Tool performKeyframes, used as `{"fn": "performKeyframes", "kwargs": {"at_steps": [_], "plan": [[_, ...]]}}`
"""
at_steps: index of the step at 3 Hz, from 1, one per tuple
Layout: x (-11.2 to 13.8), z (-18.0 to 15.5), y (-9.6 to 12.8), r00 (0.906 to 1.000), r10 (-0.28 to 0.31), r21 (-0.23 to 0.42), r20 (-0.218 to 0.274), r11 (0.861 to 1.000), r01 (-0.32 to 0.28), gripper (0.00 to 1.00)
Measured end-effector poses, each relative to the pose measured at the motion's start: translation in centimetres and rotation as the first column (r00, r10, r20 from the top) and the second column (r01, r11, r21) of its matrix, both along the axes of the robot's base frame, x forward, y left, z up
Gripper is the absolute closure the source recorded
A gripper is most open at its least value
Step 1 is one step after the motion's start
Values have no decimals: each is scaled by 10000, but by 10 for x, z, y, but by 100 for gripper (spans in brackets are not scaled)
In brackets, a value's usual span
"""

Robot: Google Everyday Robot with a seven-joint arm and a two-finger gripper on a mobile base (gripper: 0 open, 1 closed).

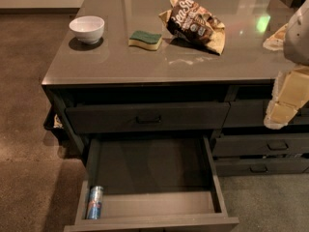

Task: Pick redbull can from middle drawer and place on counter

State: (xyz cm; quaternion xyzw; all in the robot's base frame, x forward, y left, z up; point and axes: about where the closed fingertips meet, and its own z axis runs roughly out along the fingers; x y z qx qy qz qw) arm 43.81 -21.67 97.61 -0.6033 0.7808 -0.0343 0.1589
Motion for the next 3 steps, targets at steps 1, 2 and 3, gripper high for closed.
{"fn": "performKeyframes", "kwargs": {"at_steps": [1, 2, 3], "plan": [[1, 0, 2, 9999, -77, 47, 83, 10000, 76, 0], [4, -12, 13, 9992, -393, 415, 113, 9984, 388, 0], [16, -60, 54, 9913, -1277, 1505, -318, 9799, 1311, 0]]}}
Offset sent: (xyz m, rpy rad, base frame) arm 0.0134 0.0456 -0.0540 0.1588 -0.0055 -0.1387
